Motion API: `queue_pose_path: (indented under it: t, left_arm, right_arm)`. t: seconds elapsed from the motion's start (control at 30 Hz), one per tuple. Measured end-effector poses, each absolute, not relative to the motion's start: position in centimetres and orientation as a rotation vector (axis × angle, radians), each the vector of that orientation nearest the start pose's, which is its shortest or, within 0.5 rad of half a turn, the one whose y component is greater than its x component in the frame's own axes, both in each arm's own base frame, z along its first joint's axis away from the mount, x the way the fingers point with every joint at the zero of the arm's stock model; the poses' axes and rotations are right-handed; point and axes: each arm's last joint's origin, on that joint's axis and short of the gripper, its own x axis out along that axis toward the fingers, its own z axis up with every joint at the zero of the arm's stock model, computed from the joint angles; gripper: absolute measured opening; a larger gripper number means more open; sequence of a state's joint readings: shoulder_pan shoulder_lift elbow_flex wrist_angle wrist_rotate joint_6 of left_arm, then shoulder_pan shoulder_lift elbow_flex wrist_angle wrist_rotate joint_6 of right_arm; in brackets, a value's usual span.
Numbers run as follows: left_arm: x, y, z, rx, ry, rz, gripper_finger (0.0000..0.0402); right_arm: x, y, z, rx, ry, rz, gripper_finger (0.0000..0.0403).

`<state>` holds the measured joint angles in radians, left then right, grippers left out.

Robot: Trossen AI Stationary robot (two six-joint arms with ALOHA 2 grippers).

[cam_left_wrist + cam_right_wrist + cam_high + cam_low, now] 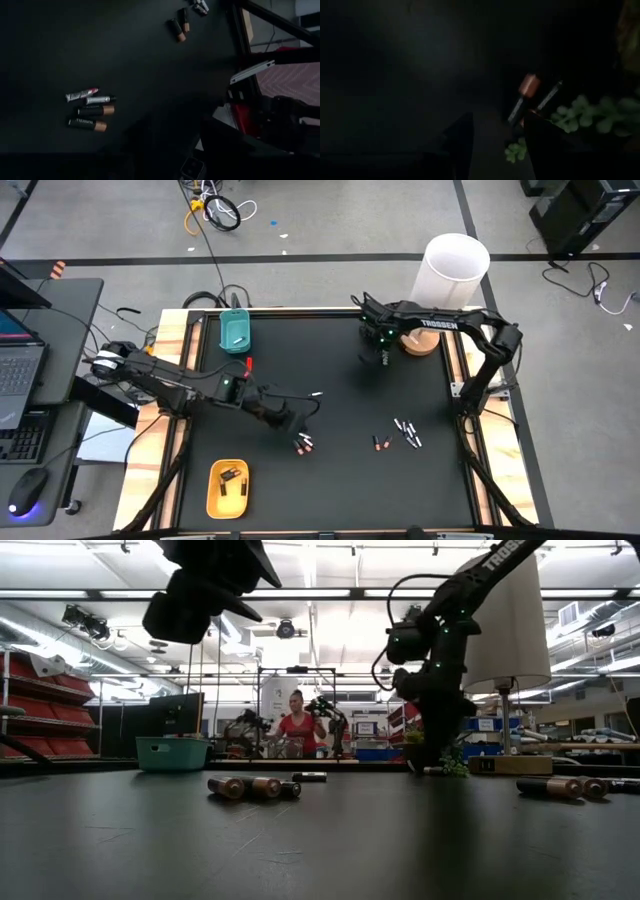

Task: Sort batteries
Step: Put the black battery into the yellow bin

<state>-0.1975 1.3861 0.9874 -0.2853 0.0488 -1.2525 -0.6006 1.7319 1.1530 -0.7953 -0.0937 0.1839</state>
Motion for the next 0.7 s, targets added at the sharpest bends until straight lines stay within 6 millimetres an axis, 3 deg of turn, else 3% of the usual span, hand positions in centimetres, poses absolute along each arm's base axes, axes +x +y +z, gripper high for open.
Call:
queue_pose_path:
  t: [0.33,0.7]
  left_arm:
    - [29.2,-5.1,26.4,-1.149,0.721,0.2,0.0166]
    - [29.3,-5.1,26.4,-1.151,0.713,0.192,0.0166]
  right_arm:
    - [27.3,-18.5,16.6,0.585,1.304,-0.595,0.0153]
    - [27.7,-18.7,16.1,0.561,1.277,-0.601,0.0153]
